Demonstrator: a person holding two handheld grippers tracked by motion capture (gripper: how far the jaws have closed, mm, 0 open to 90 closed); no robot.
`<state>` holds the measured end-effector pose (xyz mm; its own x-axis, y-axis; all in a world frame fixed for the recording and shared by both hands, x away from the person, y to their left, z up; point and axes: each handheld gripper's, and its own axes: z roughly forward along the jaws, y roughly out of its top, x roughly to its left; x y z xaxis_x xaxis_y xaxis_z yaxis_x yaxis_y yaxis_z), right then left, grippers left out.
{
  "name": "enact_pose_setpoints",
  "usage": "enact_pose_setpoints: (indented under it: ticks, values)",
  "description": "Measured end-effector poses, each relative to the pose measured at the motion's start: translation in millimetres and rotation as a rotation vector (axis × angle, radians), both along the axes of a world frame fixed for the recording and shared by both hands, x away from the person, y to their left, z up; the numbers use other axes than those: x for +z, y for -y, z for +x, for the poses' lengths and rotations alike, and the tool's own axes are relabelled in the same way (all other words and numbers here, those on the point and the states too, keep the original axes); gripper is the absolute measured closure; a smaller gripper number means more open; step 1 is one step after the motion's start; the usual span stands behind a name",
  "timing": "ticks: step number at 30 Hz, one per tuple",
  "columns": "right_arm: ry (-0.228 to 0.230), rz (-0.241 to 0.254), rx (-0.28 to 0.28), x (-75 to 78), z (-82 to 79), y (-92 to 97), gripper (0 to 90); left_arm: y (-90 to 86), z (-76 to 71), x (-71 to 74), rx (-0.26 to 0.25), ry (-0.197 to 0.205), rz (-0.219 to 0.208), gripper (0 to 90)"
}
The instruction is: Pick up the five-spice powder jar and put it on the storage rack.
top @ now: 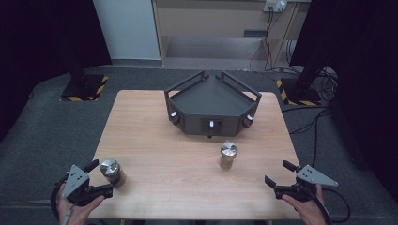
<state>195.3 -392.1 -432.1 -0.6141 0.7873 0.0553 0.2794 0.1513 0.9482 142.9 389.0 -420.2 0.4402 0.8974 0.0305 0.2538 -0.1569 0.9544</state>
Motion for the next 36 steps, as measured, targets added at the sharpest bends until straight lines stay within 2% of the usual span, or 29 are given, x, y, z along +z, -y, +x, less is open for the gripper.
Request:
enact_pose_setpoints:
  ticks: [8,19,27,36]
  values:
    - [0.001,0.002,0.001,-0.2,-0.5,-0.1,4.2,0.1,-0.7,0.3,-0.002,0.004,-0.002,5.6]
    - [-0.003,0.015,-0.031,-0.4,-5.5,2.5,3.0,-0.2,-0.2,3.0,-0.015,0.001,0.001,4.0]
    - [0.0,0.029,-0.036,-1.6,-8.7,5.8,2.5,-4.0,-1.0,6.8,-0.02,-0.011,-0.001,3.6]
    - [0.008,0.029,-0.031,-1.7,-11.3,6.3,1.6,-10.3,-7.3,19.3,-0.029,-0.024,0.035,3.2]
